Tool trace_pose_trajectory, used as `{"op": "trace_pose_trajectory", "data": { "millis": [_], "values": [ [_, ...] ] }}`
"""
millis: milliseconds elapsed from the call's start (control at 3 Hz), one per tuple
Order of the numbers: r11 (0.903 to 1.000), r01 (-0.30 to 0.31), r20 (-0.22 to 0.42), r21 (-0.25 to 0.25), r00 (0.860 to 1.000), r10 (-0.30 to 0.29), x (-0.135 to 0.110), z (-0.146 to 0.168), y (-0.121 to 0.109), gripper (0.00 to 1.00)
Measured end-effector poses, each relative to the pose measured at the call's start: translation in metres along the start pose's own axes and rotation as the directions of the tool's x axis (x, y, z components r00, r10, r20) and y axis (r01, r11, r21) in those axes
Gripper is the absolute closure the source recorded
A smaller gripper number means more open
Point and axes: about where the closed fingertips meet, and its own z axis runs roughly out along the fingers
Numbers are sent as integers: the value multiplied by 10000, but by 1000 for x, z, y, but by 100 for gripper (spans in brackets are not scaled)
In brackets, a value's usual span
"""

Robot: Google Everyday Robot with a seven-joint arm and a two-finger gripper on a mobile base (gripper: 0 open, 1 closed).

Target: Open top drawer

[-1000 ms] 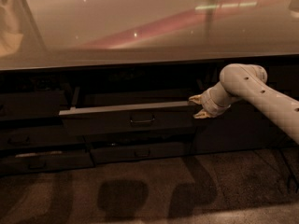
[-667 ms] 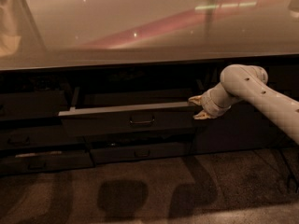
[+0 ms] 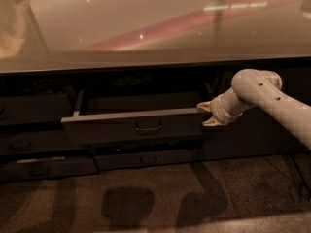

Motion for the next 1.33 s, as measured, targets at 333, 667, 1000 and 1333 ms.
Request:
{"op": "trace_pose_trajectory", "data": {
  "millis": [333, 667, 1000, 1333],
  "values": [
    [10000, 0, 0, 0, 10000, 0, 0, -2, -1, 100],
    [10000, 0, 1, 0, 10000, 0, 0, -2, -1, 81],
    [10000, -3, 114, 39, 9999, 3, -5, -16, -18, 58],
    [9999, 43, 214, 167, 9998, -47, -11, -29, -25, 34]
  ]
}}
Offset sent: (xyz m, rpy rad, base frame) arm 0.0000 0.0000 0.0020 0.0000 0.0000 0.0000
